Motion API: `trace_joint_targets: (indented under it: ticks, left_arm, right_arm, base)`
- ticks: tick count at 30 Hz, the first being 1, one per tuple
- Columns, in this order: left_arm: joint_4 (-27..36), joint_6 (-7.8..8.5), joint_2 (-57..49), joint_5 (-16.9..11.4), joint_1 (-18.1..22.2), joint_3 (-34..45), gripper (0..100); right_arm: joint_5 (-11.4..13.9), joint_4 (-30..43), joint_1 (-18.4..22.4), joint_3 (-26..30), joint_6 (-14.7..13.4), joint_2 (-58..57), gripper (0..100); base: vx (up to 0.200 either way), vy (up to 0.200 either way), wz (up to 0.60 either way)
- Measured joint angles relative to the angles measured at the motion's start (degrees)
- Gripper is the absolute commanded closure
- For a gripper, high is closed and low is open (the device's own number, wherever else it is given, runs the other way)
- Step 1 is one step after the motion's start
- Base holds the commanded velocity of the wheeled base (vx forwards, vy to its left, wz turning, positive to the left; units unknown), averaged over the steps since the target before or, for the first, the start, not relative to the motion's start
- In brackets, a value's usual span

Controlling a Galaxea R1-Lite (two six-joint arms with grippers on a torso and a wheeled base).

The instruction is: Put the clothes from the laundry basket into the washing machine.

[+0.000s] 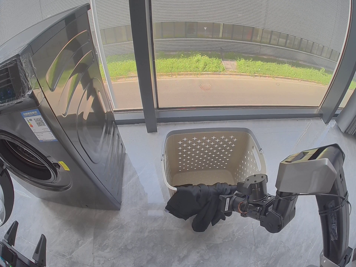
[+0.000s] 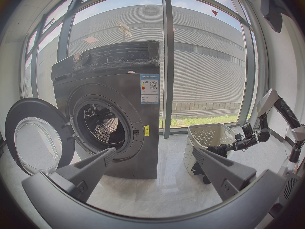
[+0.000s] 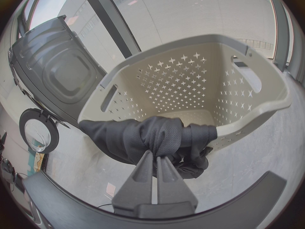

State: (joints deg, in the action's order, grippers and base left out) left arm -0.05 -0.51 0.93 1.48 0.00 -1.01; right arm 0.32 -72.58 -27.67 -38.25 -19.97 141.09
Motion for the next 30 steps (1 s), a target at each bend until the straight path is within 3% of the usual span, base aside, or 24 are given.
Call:
trace_joint_targets:
  ticks: [18,30]
  left_arm:
    - [0.00,0.00,0.00,0.00,0.00,0.00,0]
    - [0.02,0.00,0.00,0.00,0.00,0.00,0]
  right_arm:
    - [-0.07,-11.20,-0.90,13.97,-0.23,-19.19,100]
    - [-0.07,-12.21,-2.69,19.15,-1.57,-24.89,100]
  base:
    - [0.000,0.000,0.00]
    - [0.000,0.000,0.00]
